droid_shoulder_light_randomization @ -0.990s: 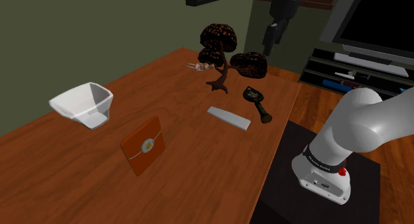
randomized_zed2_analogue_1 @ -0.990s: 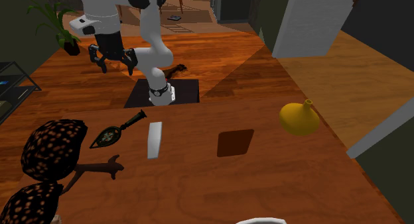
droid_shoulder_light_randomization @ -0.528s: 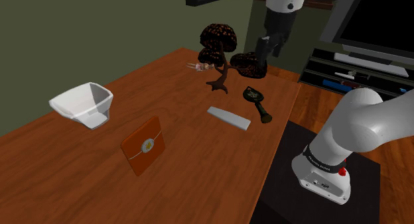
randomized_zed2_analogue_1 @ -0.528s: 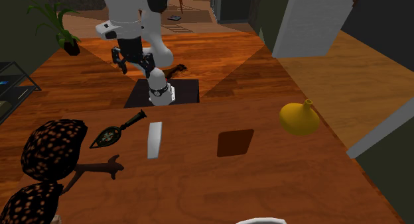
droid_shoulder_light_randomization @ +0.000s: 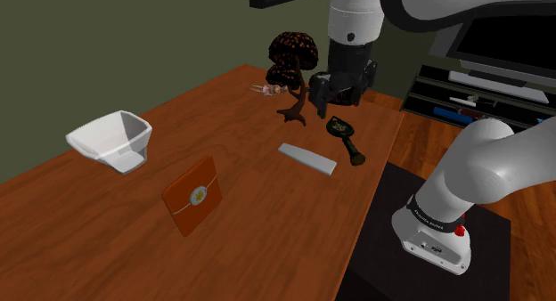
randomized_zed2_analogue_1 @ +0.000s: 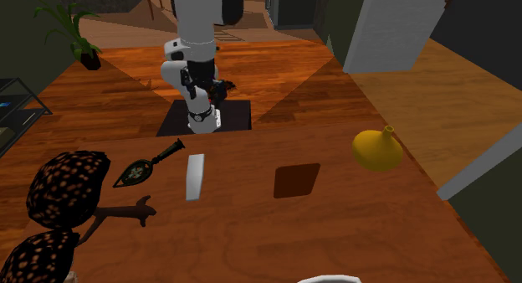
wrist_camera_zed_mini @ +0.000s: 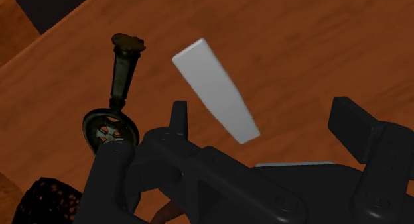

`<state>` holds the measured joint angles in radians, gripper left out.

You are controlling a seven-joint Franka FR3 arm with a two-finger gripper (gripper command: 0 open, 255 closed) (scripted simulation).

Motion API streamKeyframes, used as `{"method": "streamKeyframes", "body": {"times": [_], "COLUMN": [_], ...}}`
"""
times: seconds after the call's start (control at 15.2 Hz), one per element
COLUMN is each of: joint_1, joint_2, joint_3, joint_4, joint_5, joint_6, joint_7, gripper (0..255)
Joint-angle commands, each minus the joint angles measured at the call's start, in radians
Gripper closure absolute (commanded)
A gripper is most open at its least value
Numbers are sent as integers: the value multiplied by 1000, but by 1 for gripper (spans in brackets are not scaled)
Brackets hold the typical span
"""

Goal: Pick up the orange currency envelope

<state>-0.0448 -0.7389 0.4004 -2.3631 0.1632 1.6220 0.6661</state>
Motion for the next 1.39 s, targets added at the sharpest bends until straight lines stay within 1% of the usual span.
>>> {"method": "streamKeyframes", "body": {"times": [0.0,0.26,0.46,0.66,0.79,0.92,0.99,1.12,1.19,1.25,1.32], "joint_1": [-14,-59,-106,-165,-209,-255,-276,-303,-300,-281,-247], "joint_2": [29,123,213,320,405,505,563,699,776,854,924], "joint_3": [60,182,278,380,453,532,571,645,669,676,668], "joint_4": [17,78,140,214,270,331,363,432,469,509,551], "joint_5": [41,95,113,103,77,27,-10,-113,-178,-244,-303], "joint_6": [14,60,100,143,172,200,213,234,238,238,234], "joint_7": [118,336,503,677,801,935,1009,1170,1257,1342,1418], "gripper": [0,0,0,0,0,0,0,0,0,0,0]}}
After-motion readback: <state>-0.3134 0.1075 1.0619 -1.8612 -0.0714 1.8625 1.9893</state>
